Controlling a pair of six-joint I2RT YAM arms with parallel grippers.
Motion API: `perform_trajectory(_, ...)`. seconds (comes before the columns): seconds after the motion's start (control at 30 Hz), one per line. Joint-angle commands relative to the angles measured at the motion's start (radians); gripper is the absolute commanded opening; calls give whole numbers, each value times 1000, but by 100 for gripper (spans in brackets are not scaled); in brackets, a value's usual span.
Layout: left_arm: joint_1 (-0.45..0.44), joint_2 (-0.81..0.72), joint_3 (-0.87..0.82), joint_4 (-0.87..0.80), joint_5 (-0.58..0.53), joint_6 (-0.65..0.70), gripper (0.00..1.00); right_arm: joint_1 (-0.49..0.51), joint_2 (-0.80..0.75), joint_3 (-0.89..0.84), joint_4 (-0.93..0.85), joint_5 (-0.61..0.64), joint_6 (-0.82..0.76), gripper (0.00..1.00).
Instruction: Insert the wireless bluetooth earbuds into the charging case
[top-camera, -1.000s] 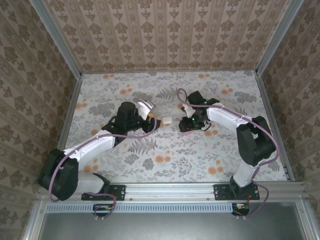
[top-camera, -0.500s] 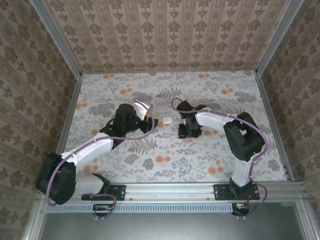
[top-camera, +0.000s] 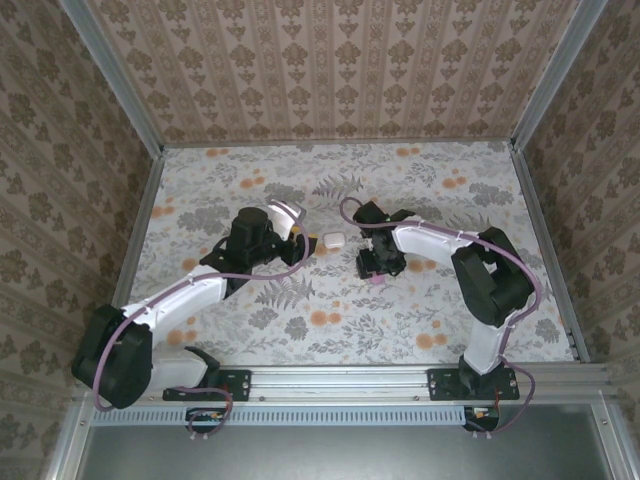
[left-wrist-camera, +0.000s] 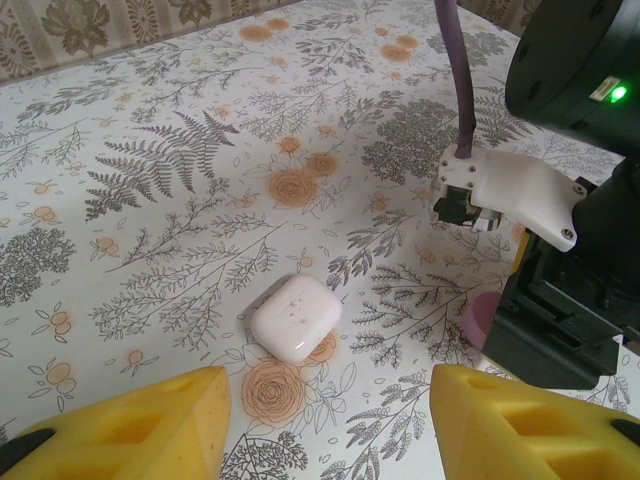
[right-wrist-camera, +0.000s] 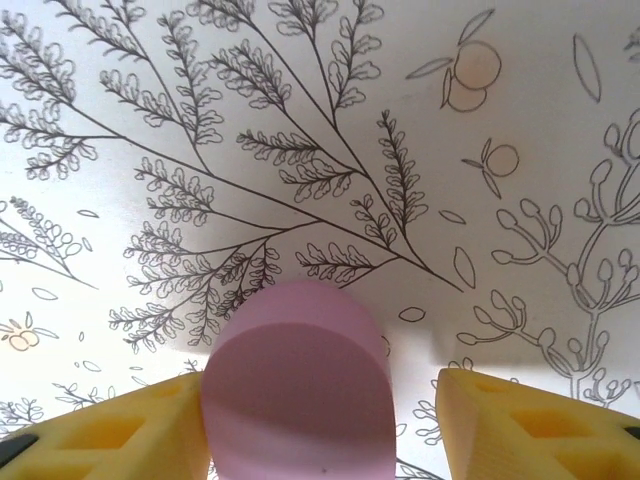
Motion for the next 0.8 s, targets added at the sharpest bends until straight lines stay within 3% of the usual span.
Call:
perform_trajectory(0.0,8,11,0,15,17,-16,56,-3,-20,-19,-1,5,-67,56)
perform_trajectory(0.23,9,8,3,7,16,-16,56,-7,-4,-13,-18,1,-85,49)
perform_trajectory(0.47,8,9,6,8,17,-14,56,-6,7,-13,-10,-9,-90,51)
perform_trajectory(0.77,8,9,6,8,13,-14,56,-15,-43,-28,21,-39,-116,39)
